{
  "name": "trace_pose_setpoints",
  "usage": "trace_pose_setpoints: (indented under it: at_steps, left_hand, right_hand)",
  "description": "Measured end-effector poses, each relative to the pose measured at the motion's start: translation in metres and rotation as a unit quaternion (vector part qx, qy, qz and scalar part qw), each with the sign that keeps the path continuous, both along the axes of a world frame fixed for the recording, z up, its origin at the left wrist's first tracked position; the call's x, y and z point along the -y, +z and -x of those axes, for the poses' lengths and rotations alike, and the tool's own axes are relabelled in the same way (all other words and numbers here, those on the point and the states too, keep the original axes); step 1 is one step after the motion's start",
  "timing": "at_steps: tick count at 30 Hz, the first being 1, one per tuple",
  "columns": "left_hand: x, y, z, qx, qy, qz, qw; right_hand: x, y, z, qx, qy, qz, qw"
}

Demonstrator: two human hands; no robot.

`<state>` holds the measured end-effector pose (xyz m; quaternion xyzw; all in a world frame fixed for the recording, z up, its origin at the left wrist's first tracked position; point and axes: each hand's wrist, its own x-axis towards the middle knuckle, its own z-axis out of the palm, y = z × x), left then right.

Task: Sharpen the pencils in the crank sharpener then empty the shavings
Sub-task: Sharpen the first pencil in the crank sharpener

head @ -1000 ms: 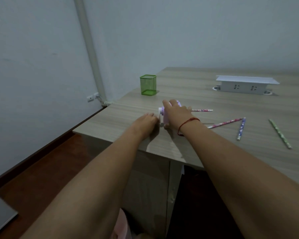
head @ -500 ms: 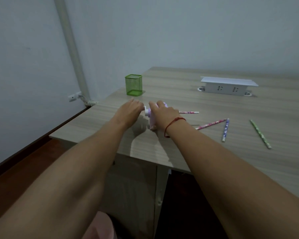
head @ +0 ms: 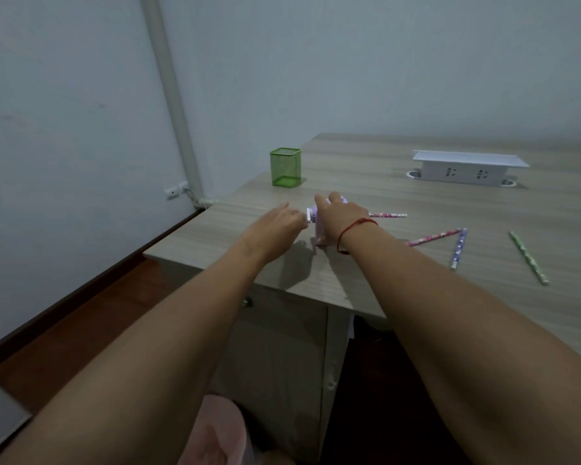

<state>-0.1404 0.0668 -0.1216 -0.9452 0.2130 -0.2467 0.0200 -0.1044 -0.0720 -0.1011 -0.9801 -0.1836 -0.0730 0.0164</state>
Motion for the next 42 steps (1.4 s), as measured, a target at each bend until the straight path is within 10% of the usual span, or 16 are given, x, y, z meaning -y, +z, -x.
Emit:
trace_pose_setpoints:
  at_steps: [10,25,42]
  left_hand:
    - [0.004,-0.018,-0.022,-0.135,0.082,0.002,0.987]
    - [-0.011,0.015,-0.031,0.098,-0.033,0.019,0.994]
    - [0.005,-0.004,-0.051,-0.099,0.113,-0.046,0.988]
  right_hand:
    - [0.003,-0.013,-0.005,0.035,0.016,-0.021,0.999]
    - [0.001,-0.008,-0.007,0.04,0.01,-0.008,0.999]
    - [0.003,-0.018,-0.017,0.064,0.03,-0.027,0.997]
